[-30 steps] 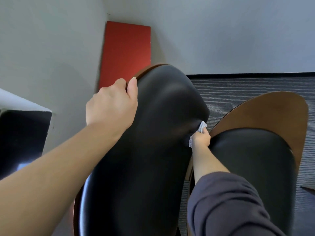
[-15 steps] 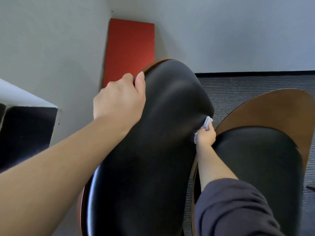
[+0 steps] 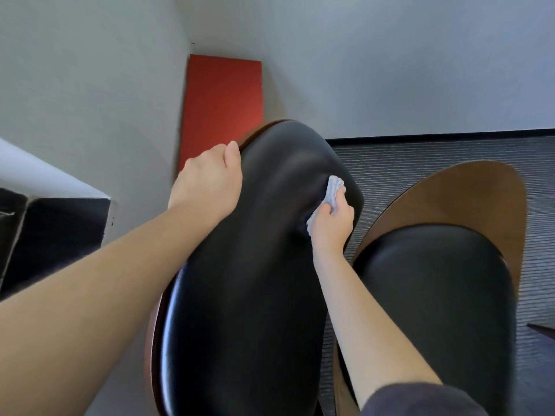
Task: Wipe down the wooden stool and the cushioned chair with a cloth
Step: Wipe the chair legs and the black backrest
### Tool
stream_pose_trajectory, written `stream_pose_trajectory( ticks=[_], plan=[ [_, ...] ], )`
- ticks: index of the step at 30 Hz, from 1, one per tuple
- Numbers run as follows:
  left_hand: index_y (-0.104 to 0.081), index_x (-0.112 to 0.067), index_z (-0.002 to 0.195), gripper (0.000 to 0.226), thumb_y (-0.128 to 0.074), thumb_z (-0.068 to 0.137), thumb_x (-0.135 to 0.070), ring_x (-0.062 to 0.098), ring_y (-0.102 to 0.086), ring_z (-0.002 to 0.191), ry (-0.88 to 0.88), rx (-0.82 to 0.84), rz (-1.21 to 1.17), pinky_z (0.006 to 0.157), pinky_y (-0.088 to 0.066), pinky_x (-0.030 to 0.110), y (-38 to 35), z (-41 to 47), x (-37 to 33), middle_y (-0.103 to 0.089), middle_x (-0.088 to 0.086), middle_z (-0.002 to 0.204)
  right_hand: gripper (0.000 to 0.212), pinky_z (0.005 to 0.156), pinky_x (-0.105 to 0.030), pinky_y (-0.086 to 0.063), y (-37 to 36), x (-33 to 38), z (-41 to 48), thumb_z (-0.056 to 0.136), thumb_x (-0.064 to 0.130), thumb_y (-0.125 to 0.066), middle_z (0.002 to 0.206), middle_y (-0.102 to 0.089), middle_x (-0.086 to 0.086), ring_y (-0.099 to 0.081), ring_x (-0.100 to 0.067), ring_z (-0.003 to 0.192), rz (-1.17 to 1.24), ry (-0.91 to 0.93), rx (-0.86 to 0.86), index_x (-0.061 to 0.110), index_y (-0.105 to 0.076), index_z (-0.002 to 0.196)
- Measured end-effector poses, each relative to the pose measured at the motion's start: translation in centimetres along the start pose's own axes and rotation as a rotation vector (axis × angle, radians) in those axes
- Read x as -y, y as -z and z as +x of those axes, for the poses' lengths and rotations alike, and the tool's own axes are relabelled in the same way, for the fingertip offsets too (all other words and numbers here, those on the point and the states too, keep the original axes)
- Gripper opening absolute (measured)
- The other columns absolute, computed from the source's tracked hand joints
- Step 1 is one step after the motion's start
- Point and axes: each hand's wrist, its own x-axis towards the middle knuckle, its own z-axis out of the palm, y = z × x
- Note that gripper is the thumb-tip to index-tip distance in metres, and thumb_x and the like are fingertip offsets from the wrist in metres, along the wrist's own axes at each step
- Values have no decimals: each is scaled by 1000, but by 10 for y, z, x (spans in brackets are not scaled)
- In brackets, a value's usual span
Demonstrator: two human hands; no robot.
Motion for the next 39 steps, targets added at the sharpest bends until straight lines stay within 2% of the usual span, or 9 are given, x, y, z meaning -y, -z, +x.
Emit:
stream_pose_trajectory(
  ticks=[3, 6, 10, 15, 20, 25, 30, 36, 39],
  plan=[
    [-36, -16, 68, 45, -19, 105, -35, 30, -47, 86, 16, 51, -103, 77, -35, 38, 6, 0, 1, -47, 5, 75, 37, 81, -25, -50, -5, 28, -18, 93, 10, -39, 101, -51, -11, -57, -16, 84, 29, 131, 29, 16, -59, 124],
    [-35, -14, 67, 45, -22, 104, -35, 25, -45, 76, 26, 95, -165, 69, -32, 36, 11, -3, 7, -47, 4, 74, 50, 82, -16, -49, -8, 46, -53, 95, 2, -46, 101, -45, -2, -53, -10, 85, 64, 407, 111, 22, -49, 141],
    [-41, -15, 71, 45, -22, 104, -40, 14, -47, 71, 39, 117, -210, 69, -31, 34, 14, -21, 27, -52, 2, 77, 50, 83, -19, -50, -5, 60, -36, 96, 2, -46, 101, -43, -3, -50, -8, 81, 12, 296, 66, 19, -47, 143],
    [-54, -9, 89, 46, -25, 103, -42, 16, -51, 79, 107, 87, -292, 69, -32, 32, 16, -42, 42, -56, -2, 84, 54, 70, -17, -47, 4, 71, -78, 87, -1, -52, 97, -42, 0, -47, -10, 79, -122, 897, 299, 20, -54, 137],
    [-55, -9, 100, 48, -22, 104, -45, 7, -47, 73, 160, 71, -297, 72, -33, 33, 15, -57, 49, -53, -5, 83, 51, 76, -31, -52, 1, 81, -52, 90, -1, -51, 97, -42, -1, -46, -7, 78, -78, 626, 165, 21, -56, 135],
    [-56, -14, 99, 46, -23, 103, -46, 22, -54, 86, 196, 37, -317, 79, -38, 37, 13, -64, 54, -57, -1, 87, 49, 70, -29, -51, 10, 68, -107, 88, -2, -51, 96, -44, -2, -50, -14, 80, -79, 907, 376, 18, -60, 131],
    [-50, -13, 95, 45, -19, 103, -45, 28, -53, 83, 193, -8, -213, 75, -38, 38, 13, -75, 52, -54, 2, 82, 50, 73, -30, -52, -2, 74, -75, 89, -3, -52, 97, -44, -2, -48, -8, 79, -12, 690, 193, 20, -58, 133],
    [-48, -15, 106, 43, -16, 103, -44, 28, -46, 81, 229, -80, -103, 74, -35, 37, 8, -85, 48, -43, -4, 74, 54, 76, -21, -48, 11, 40, -120, 86, -10, -53, 95, -45, -5, -48, -10, 82, 57, 842, 312, 17, -57, 133],
    [-49, -14, 107, 44, -15, 103, -42, 30, -45, 78, 229, -122, -49, 72, -36, 38, 6, -85, 47, -41, -4, 72, 58, 78, -23, -49, 5, 28, -90, 88, -6, -50, 97, -43, -3, -48, -10, 83, 72, 757, 203, 25, -52, 137]
  ],
)
